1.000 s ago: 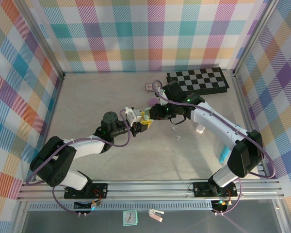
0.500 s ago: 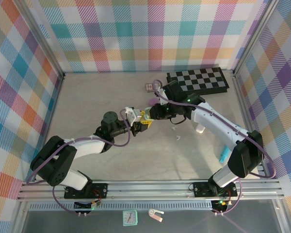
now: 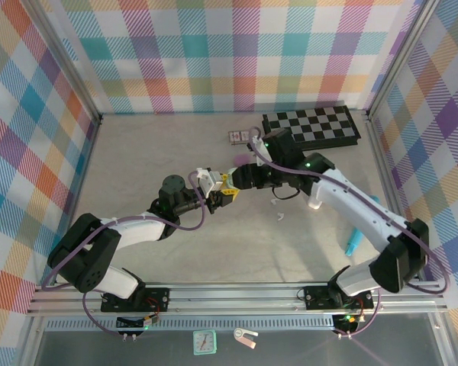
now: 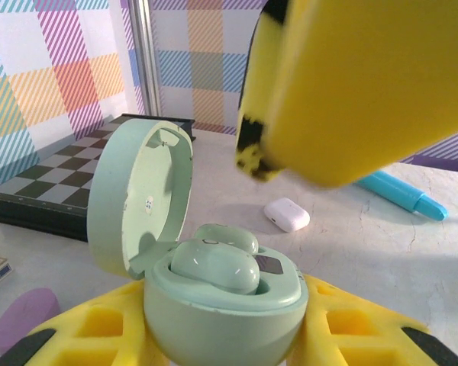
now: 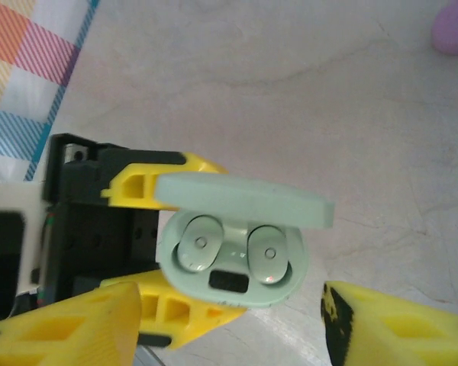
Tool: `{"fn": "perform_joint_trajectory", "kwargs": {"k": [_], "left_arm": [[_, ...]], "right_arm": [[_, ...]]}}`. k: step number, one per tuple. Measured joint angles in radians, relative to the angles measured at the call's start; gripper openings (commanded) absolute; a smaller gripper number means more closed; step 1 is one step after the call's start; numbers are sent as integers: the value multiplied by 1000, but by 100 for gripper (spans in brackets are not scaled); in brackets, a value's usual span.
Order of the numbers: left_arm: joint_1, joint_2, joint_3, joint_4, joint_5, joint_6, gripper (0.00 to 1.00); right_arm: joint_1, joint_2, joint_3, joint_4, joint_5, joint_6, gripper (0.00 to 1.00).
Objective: Insert the wireless bluetooth earbuds into the charging case
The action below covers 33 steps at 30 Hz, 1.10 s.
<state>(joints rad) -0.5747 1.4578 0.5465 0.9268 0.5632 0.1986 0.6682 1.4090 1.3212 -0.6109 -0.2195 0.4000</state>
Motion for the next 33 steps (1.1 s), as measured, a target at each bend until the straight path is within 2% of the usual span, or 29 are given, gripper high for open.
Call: {"fn": "perform_joint_trajectory", "kwargs": {"k": [3,7,18,33], "left_arm": [[0,0,0,3,2,0,32],[0,0,0,29,4,1,32],[0,-10,-7,38,11,1,32],[0,-22,-8,16,-42,-3,32]], "right_arm": [[0,-40,-13,32,17,9,79],[-8,-40,-13,75,61,52,83],[-67,86,29,104,70,161,83],[-67,20,-56,118,10,188,83]]}}
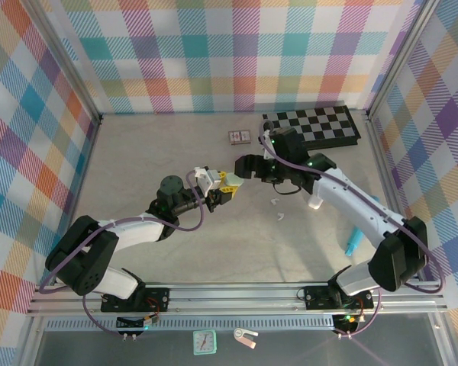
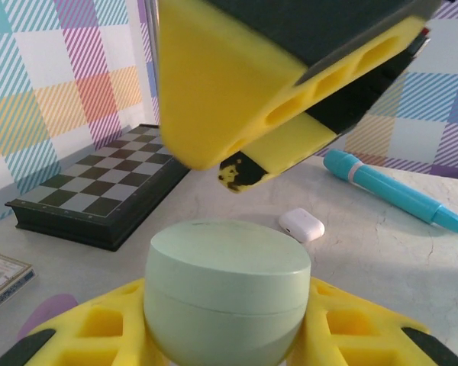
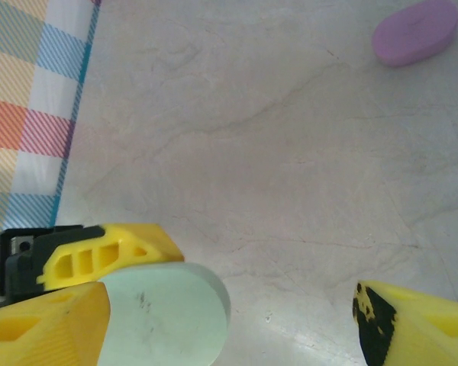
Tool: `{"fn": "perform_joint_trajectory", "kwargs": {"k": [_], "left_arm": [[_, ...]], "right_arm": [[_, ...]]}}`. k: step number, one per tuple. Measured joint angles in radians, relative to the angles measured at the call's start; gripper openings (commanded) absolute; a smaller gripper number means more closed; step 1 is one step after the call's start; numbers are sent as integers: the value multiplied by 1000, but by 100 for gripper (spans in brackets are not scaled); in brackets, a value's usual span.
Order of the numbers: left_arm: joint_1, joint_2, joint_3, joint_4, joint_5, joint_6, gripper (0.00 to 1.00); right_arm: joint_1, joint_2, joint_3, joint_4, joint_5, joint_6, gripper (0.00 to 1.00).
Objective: Insert the wireless bluetooth earbuds into the charging case
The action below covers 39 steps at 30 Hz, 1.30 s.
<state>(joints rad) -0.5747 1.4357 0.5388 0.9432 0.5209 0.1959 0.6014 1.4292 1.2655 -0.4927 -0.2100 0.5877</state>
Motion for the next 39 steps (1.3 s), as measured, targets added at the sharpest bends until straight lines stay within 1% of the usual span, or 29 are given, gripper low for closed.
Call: {"fn": "perform_joint_trajectory", "kwargs": {"k": [3,6,11,14,19,24,28,33,35,39], "left_arm": [[0,0,0,8,-2,-15,32],[0,0,0,43,-10,-50,32],[0,0,1,127,-18,-109,32],[0,0,2,153,-19,-131,32],[0,3,19,192,-23,-172,32],[0,6,40,235,-25,-204,32],[0,14,48,249,-24,-222,32],[0,18,48,269,-14,-237,32],[0,18,49,272,-14,-239,32],[0,18,48,280,-14,-246,32]], "right_arm": [[-14,-43,-45,60,-56,42,83],[-41,-85,-117,160,-151,117,82],[-93,-105,-237,362,-304,287,80],[-98,-103,-286,492,-379,396,77],[-97,-80,-337,722,-467,565,71],[-97,-42,-369,895,-511,701,67],[-97,-15,-372,999,-529,779,58],[-97,10,-375,1097,-536,844,40],[-97,16,-375,1110,-538,858,32],[-97,17,-375,1122,-544,865,20]]}}
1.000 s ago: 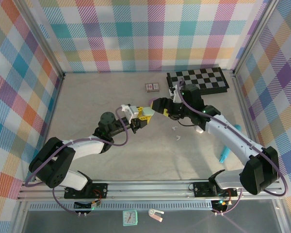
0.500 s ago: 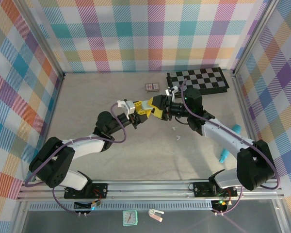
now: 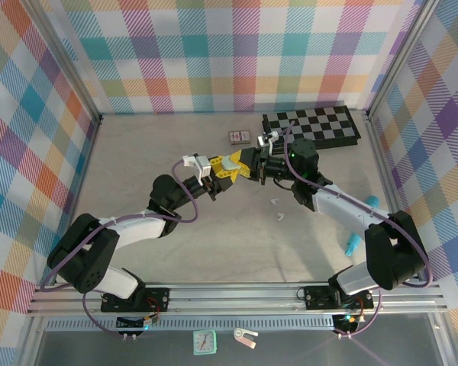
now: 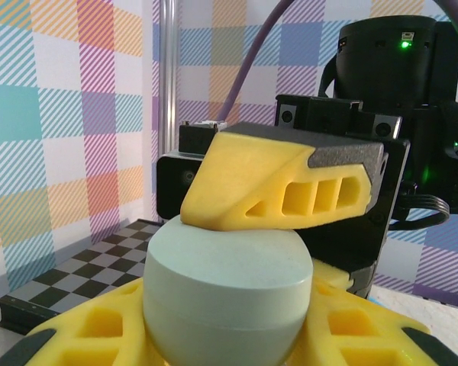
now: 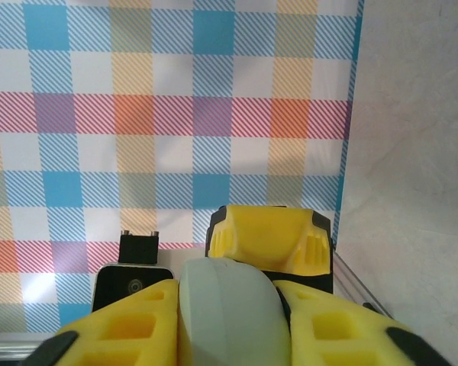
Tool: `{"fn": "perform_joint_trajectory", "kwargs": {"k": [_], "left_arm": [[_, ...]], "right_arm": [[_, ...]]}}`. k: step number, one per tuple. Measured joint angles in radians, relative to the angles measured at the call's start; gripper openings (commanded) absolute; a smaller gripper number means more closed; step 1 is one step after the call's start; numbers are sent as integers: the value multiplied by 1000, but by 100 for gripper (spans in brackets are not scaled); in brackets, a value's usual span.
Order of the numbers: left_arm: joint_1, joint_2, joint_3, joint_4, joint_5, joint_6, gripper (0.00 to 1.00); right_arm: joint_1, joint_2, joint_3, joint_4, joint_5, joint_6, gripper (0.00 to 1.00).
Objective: Insert the wireless bluetooth earbuds into the charging case
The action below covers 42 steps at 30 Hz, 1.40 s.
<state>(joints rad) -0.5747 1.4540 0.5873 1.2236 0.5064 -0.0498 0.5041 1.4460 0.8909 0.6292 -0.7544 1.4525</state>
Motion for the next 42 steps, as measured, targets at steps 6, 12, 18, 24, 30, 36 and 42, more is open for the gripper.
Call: {"fn": "perform_joint_trajectory", "kwargs": {"k": [6,12,18,24,30,36,42], "left_arm": [[0,-2,0,-18,0,8,48],[0,-61,-2,-129,2,70,87],[0,-209,-11,-371,7,169,100],[0,-323,-53,-597,-9,232,100],[-1,-359,-96,-729,-28,253,100],[-2,-367,-101,-772,-38,258,100],[-2,-371,-103,-780,-38,261,100]], "right_arm": [[0,0,0,-21,2,-26,12],[-5,-2,0,-145,32,-130,12],[-55,-3,0,-335,95,-282,12],[-98,58,42,-525,216,-453,12],[-107,240,137,-621,319,-573,12],[-109,435,227,-663,368,-630,12],[-111,544,304,-682,370,-661,16]]}}
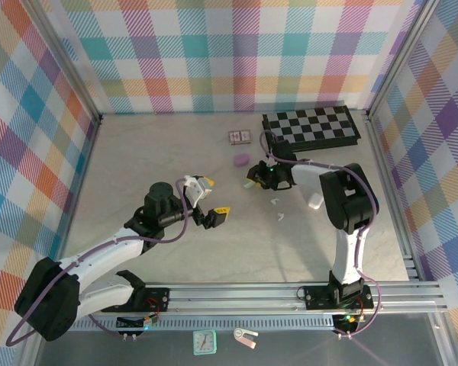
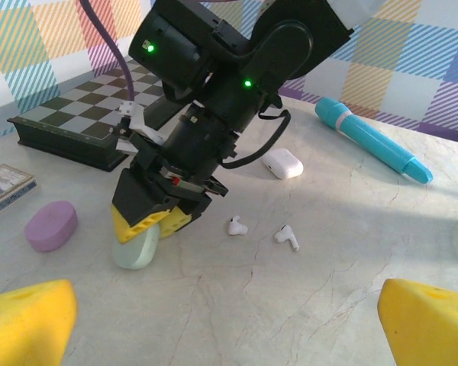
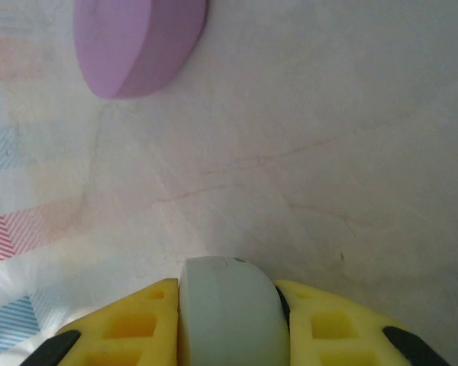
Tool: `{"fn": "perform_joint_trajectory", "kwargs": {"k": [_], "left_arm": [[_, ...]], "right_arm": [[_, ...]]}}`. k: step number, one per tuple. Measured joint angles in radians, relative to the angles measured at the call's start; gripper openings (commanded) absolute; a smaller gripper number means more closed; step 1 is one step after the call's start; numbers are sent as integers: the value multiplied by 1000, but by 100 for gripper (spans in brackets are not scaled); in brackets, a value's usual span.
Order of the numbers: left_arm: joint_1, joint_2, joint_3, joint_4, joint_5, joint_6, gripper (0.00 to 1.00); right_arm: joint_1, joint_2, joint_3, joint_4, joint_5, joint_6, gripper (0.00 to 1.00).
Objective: Insert the wireless bluetooth earbuds into the charging case
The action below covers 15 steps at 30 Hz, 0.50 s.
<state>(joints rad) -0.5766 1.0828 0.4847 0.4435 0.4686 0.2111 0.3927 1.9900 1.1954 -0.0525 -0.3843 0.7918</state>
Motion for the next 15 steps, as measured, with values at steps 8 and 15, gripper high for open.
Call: {"fn": "perform_joint_trajectory", "kwargs": {"k": [8,15], "left_arm": [[0,-2,0,-6,0,2,100],[-2,18,0,4,1,3,100]], "right_arm": [[-2,12,26,-45,45,-53,56],[-18,-122,-18,-149,179,-122,74]]}}
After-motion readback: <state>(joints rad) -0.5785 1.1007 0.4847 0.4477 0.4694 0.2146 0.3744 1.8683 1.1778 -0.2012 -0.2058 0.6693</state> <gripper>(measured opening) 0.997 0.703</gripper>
